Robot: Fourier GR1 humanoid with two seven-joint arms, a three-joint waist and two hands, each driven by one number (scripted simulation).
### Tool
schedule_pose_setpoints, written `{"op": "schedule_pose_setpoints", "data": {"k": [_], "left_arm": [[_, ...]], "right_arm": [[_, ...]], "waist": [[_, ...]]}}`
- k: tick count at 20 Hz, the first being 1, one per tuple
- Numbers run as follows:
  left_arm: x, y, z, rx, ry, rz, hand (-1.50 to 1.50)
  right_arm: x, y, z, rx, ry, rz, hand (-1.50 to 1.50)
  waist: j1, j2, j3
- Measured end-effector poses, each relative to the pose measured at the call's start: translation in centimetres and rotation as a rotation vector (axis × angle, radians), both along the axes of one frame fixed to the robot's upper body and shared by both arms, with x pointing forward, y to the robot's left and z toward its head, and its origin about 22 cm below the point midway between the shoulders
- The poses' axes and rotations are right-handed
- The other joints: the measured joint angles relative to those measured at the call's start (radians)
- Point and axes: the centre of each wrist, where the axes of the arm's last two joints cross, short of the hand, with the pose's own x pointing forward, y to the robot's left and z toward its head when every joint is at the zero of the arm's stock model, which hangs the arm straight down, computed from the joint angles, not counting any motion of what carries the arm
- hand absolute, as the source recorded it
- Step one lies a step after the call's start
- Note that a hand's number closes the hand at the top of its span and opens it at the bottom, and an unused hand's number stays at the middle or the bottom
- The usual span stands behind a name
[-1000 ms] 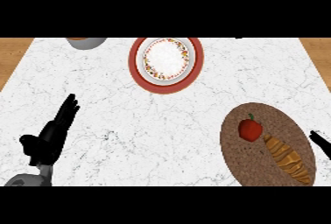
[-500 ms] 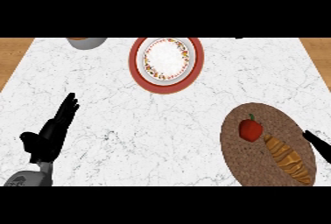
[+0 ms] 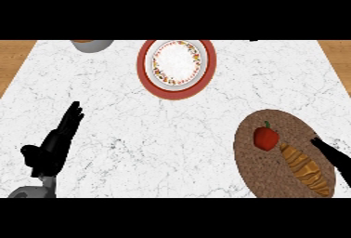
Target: Pick the croissant from the placemat and place it in the plate
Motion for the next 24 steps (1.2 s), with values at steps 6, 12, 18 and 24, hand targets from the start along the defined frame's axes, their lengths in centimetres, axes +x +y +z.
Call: {"op": "schedule_pose_setpoints", "data": {"k": [6,12,18,24], "left_arm": [[0.3,-0.4,0.1,0.002,0.004,-0.005,0.0],[0.4,-0.4,0.2,0.003,0.001,-0.002,0.0],[0.5,0.1,0.1,0.003,-0.006,0.003,0.0],[0.8,-0.2,0.5,0.005,0.001,-0.001,0.0]], "right_arm": [[1.6,0.8,-1.7,-0.045,0.009,-0.015,-1.5],[2.9,0.4,-3.8,-0.069,0.026,-0.021,1.5],[4.0,-0.2,-4.8,-0.051,0.043,0.068,1.5],[4.6,0.1,-5.5,-0.042,-0.008,0.107,1.5]], "waist": [[0.0,0.0,0.0],[0.001,0.0,0.0],[0.002,-0.003,-0.006],[-0.001,-0.006,-0.013]]}}
